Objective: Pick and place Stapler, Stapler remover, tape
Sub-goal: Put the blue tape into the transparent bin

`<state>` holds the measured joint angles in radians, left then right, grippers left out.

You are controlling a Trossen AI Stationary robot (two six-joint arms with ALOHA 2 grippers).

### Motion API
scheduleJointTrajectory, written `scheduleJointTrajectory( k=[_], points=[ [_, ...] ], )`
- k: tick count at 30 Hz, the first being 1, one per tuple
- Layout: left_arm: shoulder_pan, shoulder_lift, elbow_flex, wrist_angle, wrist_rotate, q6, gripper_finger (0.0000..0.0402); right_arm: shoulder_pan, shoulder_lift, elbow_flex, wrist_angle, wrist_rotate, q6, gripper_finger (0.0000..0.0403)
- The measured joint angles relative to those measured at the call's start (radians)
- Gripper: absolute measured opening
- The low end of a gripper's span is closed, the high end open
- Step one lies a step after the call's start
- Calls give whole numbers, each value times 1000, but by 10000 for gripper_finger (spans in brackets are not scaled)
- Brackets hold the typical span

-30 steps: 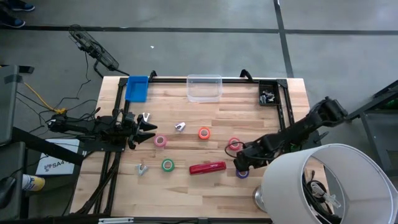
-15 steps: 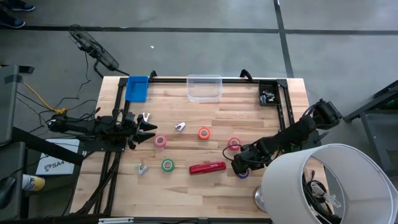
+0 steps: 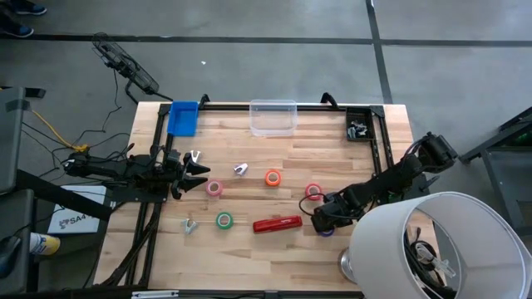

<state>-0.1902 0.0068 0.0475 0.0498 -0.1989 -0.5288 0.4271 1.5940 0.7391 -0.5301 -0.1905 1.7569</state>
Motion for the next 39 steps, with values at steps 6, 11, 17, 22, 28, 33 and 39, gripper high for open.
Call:
scheduleJointTrajectory(
  k=[6,11,17,22,28,33,39],
  points=[
    [0,0,0,0,0,0,229,1,0,-1,-11,8,-2,74],
    [0,0,0,0,0,0,229,1,-2,5,-28,18,-5,34],
    [0,0,0,0,0,0,229,-12,-41,51,-130,169,-38,34],
    [0,0,0,0,0,0,229,-48,-96,67,-135,273,-79,34],
    [0,0,0,0,0,0,229,-166,-142,76,-113,387,-236,34],
    [0,0,0,0,0,0,229,-295,-158,78,-31,394,-447,34],
    [0,0,0,0,0,0,229,-459,-159,78,104,386,-750,34]
  ],
)
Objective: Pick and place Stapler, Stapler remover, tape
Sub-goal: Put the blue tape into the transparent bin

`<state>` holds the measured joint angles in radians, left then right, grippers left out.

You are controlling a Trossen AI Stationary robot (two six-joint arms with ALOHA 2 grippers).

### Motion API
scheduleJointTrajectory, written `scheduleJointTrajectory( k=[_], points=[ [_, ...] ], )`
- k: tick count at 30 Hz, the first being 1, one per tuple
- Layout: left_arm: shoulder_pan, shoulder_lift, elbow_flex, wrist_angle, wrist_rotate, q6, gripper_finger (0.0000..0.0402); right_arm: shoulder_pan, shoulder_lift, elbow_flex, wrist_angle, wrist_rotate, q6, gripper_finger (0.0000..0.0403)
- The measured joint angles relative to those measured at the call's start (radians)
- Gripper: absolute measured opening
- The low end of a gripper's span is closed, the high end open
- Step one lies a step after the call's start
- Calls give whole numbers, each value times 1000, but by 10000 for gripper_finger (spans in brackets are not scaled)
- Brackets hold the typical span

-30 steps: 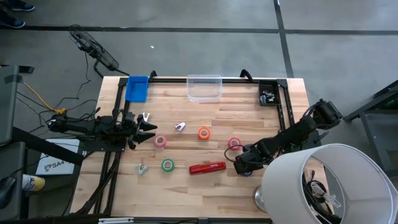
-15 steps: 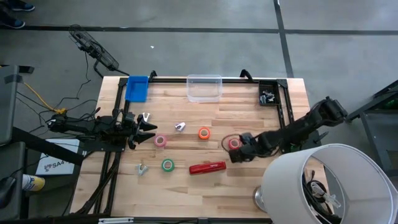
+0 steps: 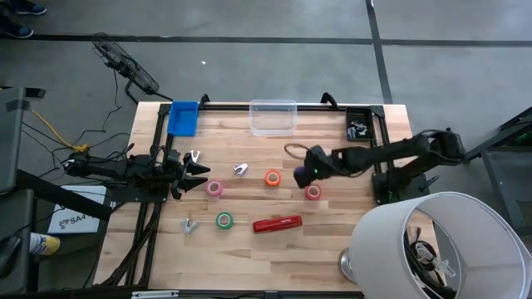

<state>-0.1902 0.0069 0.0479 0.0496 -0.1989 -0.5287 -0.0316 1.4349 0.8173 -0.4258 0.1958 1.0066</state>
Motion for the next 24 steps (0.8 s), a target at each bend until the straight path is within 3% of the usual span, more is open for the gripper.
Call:
scheduleJointTrajectory(
  k=[11,18,24],
  points=[
    [0,0,0,0,0,0,229,-242,-1,0,233,-24,-511,34],
    [0,0,0,0,0,0,229,-352,9,13,348,21,-650,34],
    [0,0,0,0,0,0,229,-414,116,151,321,34,-737,35]
  ],
)
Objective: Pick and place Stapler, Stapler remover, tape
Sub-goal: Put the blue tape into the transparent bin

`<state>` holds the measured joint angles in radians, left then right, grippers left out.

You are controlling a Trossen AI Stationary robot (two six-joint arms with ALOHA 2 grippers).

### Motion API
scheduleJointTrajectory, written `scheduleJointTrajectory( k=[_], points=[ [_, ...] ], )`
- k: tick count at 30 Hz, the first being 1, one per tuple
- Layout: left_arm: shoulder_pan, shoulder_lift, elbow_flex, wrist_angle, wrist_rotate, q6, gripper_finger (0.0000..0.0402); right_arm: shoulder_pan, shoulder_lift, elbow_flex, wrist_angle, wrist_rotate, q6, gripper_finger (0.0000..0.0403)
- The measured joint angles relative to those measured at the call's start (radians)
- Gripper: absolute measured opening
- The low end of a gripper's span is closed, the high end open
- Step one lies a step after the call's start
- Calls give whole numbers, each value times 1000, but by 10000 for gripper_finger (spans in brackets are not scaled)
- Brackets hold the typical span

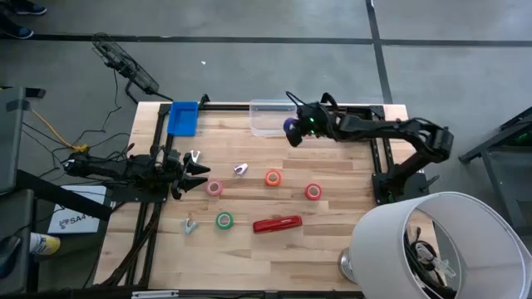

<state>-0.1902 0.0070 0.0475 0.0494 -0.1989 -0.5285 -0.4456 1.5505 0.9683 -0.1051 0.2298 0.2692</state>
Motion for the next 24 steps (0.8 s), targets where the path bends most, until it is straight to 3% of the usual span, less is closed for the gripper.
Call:
scheduleJointTrajectory(
  k=[6,16,24],
  points=[
    [0,0,0,0,0,0,229,-60,186,224,-107,4,-15,34],
    [0,0,0,0,0,0,229,-122,481,659,-481,3,25,34],
    [0,0,0,0,0,0,229,-144,547,758,-681,-10,-4,34]
  ],
)
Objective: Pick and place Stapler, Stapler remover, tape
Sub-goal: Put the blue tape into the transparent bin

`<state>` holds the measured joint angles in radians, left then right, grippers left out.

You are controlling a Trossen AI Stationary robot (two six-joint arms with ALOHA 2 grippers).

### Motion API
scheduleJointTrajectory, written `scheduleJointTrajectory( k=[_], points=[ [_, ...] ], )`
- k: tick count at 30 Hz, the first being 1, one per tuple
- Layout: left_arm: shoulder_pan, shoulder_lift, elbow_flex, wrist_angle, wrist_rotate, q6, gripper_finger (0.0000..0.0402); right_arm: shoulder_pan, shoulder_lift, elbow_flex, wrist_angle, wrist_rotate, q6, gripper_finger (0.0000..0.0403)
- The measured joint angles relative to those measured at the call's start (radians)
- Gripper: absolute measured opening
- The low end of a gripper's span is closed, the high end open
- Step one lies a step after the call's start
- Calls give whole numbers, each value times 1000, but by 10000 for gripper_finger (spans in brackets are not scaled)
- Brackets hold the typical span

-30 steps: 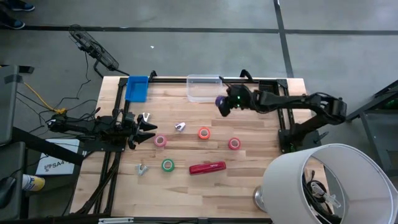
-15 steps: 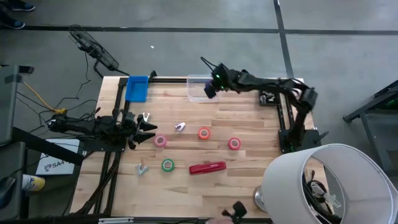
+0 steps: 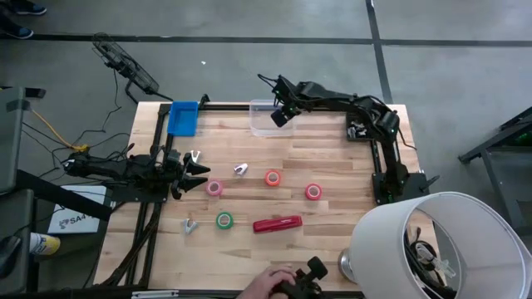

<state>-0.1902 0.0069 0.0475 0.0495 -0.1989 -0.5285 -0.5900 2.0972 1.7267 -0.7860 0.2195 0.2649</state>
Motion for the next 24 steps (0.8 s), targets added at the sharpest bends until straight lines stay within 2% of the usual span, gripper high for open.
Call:
scheduleJointTrajectory(
  k=[6,16,24],
  points=[
    [0,0,0,0,0,0,229,-8,2,-19,2,-27,-25,34],
    [0,0,0,0,0,0,229,-5,28,-21,-16,-65,-219,34],
    [0,0,0,0,0,0,229,-5,45,-21,-29,-97,-267,69]
  ],
)
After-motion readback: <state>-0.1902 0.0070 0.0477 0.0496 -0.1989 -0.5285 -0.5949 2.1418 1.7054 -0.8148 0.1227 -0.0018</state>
